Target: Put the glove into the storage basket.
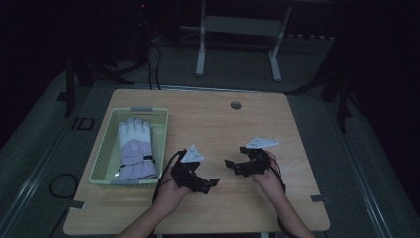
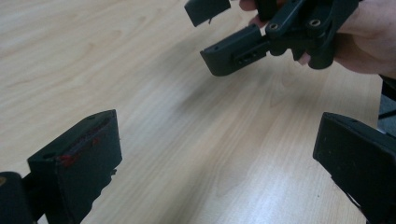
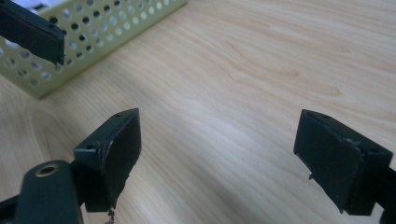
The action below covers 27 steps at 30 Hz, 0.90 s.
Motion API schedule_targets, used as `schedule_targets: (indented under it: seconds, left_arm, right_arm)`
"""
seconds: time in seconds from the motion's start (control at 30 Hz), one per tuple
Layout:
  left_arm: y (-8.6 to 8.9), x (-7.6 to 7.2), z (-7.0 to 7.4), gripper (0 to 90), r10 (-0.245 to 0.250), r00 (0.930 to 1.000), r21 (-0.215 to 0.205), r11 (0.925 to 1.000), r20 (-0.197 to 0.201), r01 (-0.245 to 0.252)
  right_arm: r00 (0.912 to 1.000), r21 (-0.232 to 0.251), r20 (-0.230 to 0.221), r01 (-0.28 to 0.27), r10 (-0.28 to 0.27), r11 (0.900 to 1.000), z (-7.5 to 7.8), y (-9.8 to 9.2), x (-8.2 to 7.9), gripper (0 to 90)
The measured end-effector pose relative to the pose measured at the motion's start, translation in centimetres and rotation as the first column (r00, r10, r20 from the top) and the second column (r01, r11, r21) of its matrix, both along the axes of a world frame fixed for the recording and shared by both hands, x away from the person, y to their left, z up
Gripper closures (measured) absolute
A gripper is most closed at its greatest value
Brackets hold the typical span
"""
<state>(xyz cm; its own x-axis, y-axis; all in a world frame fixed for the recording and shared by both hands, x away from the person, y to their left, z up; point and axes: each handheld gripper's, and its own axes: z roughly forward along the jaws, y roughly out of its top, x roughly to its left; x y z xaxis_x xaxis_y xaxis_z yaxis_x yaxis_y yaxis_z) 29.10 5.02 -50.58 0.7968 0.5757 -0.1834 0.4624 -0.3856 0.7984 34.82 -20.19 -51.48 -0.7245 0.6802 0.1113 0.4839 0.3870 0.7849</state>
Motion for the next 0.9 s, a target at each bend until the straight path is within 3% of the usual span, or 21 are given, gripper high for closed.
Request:
schedule_targets:
  seconds: [0.23, 0.33, 0.47, 0.57, 0.67, 0.77, 0.9]
  left_arm:
    - [-1.1, -0.7, -1.7, 1.3, -0.034, 0.9993, 0.015, 0.9993, -0.017, 0.034]
    - [-1.7, -1.1, -2.4, 1.3, -0.047, 0.9988, 0.037, 0.9982, -0.011, 0.048]
    - [-2.3, -1.4, -3.3, 1.3, -0.068, 0.9975, 0.044, 0.9967, -0.019, 0.069]
    - [-2.8, -1.7, -3.7, 1.3, -0.077, 0.9970, 0.050, 0.9958, -0.010, 0.077]
    - [-3.2, -2.1, -4.0, 1.3, -0.088, 0.9961, 0.069, 0.9937, -0.006, 0.088]
    - [-3.5, -2.4, -4.2, 1.3, -0.102, 0.9946, 0.096, 0.9904, 0.018, 0.100]
    - [-3.5, -2.6, -4.7, 1.2, -0.108, 0.9941, 0.085, 0.9906, 0.010, 0.107]
  right_arm:
    - [0.9999, 0.009, -0.013, 0.001, -0.001, 1.000, -1.0, -1.6, -0.9, 14.9]
    - [0.9999, -0.018, 0.013, 0.004, -0.004, 1.000, -1.6, -2.0, -1.4, 14.6]
    - [1.0000, -0.024, -0.001, -0.001, 0.001, 1.000, -2.3, -2.4, -1.8, 14.2]
    - [1.0000, -0.027, 0.002, -0.004, 0.005, 1.000, -2.7, -2.7, -2.3, 14.0]
    - [0.9992, -0.062, 0.039, 0.004, -0.002, 0.998, -3.1, -2.8, -2.7, 13.9]
    - [0.9993, -0.062, 0.036, -0.002, 0.005, 0.998, -3.4, -3.0, -2.9, 13.9]
    - [0.9996, -0.052, 0.030, 0.000, 0.002, 0.999, -3.9, -3.4, -3.2, 13.8]
